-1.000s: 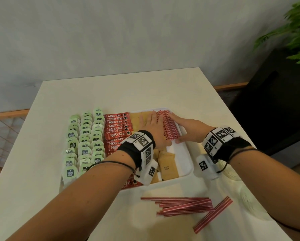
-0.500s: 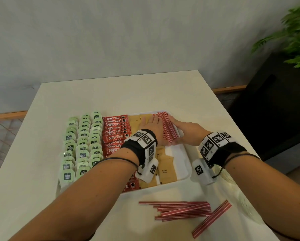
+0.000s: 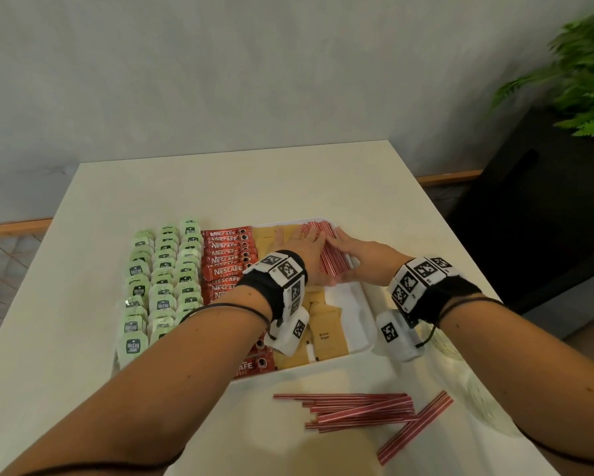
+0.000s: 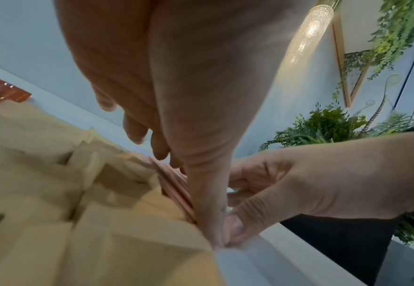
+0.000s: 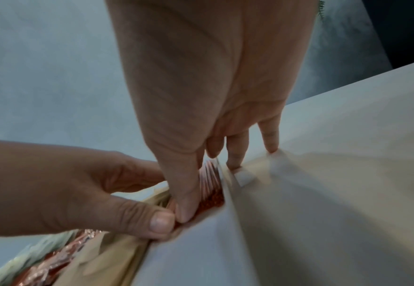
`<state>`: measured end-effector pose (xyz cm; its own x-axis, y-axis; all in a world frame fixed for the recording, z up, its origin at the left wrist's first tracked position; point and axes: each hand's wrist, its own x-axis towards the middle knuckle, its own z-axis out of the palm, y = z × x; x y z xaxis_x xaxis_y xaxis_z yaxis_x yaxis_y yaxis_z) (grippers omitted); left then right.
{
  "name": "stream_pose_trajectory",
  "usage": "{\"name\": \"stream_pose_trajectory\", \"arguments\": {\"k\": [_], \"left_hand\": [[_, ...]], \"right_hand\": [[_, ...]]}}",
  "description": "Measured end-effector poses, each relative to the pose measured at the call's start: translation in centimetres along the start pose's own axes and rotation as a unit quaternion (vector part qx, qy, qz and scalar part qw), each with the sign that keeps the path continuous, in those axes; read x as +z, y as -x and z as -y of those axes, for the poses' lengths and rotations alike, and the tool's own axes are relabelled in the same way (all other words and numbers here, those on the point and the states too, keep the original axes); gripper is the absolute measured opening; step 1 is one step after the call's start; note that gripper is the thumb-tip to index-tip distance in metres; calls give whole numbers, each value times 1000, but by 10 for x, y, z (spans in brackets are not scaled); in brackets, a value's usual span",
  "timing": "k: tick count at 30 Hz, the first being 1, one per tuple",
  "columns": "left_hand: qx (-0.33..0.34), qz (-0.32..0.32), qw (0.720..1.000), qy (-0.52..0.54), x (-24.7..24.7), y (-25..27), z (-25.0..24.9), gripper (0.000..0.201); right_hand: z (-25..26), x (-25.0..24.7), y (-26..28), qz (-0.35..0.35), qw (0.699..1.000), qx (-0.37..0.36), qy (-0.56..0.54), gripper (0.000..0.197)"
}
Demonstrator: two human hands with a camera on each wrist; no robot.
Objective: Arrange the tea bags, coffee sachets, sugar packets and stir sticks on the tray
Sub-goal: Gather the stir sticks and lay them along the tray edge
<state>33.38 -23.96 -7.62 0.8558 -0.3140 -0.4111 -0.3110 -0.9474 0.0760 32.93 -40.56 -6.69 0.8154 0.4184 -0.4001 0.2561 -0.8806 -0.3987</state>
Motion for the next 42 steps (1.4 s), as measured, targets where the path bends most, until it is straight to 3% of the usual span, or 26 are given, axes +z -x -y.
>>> {"name": "stream_pose_trajectory", "arguments": {"k": [3, 6, 11, 16, 25, 31, 35, 40, 42], "left_hand": [[2, -23, 1000, 9, -10, 14, -5, 104], [15, -47, 999, 17, -18, 39, -15, 97], [94, -96, 988, 74, -6, 99, -41, 57], [100, -100, 987, 81, 18, 149, -61, 27], [56, -21, 995, 85, 67, 180, -66, 33], [15, -59, 981, 182, 84, 182, -69, 32], [26, -63, 977, 200, 85, 183, -80, 31], [21, -57, 982, 178, 81, 186, -91, 27], [19, -37, 989, 141, 83, 187, -95, 48]], "right_hand": [[0, 0, 14, -21, 999, -3, -46, 100], [2, 3, 42, -46, 999, 23, -13, 98], [14, 30, 109, -46, 999, 26, 14, 91], [7, 67, 164, -25, 998, 40, 42, 80], [-13, 97, 209, -24, 991, 129, 15, 62], [-20, 122, 217, -136, 982, 133, 20, 26], [-3, 132, 214, -176, 978, 107, -19, 11], [8, 132, 214, -211, 972, 93, -34, 23], [7, 129, 215, -210, 975, 69, -2, 37]]}}
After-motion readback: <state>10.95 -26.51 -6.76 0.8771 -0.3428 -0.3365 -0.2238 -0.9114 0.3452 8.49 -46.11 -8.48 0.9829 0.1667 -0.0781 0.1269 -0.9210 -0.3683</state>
